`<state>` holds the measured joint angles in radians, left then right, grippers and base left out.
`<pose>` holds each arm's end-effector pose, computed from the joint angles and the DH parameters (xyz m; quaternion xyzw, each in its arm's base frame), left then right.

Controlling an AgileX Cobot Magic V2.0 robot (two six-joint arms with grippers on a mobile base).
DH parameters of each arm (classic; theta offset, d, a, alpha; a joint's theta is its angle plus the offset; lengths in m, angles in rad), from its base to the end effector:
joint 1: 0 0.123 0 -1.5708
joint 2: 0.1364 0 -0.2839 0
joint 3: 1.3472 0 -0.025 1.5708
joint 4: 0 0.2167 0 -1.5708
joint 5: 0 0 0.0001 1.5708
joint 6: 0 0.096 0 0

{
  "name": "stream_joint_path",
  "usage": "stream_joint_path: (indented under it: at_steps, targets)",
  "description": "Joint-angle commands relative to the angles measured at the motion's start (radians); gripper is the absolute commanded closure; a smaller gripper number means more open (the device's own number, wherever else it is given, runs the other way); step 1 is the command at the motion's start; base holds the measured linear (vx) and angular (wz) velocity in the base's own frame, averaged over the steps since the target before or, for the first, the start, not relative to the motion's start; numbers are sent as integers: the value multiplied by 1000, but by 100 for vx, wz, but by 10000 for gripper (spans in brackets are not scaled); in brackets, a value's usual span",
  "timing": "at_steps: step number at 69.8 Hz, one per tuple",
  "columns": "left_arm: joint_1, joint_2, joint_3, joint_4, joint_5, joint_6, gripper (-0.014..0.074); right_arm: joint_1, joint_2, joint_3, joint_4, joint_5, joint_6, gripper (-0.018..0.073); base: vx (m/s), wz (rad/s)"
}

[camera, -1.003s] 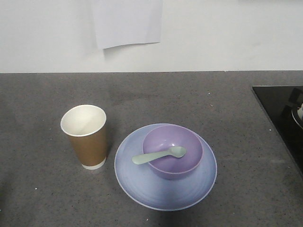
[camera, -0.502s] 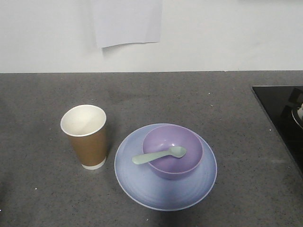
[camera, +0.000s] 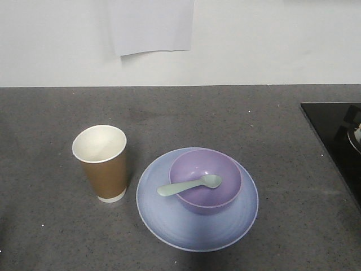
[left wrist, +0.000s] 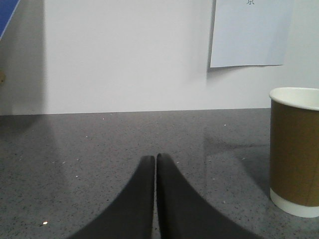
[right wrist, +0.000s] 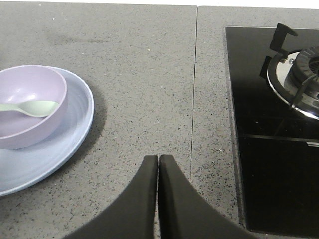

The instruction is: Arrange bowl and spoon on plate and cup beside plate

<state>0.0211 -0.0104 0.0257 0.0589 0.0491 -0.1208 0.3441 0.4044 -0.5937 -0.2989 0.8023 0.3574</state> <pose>0.0287 0.0009 0.2013 -0.0301 0.6983 -0.0136 0.7150 0.0449 -0.0055 0.3070 -0.0306 0.8571 0.0339 0.5131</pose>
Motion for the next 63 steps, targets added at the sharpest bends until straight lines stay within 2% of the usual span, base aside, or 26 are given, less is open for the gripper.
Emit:
stream_joint_path:
  at_steps: [1,46,54,63]
  targets:
    - [-1,-15,-10,-10,-77,-4,604,-3,7,-25,-26,-63,-2,570,0,0]
    - [-1,-15,-10,-10,-77,-4,604,-4,7,-25,-22,-66,-13,570,0,0]
    - [-1,-15,-10,-10,-77,-4,604,-41,-11,14,19,-150,-49,570,0,0]
    - [-1,-15,-10,-10,-77,-4,604,-150,-65,128,158,-334,-181,570,0,0]
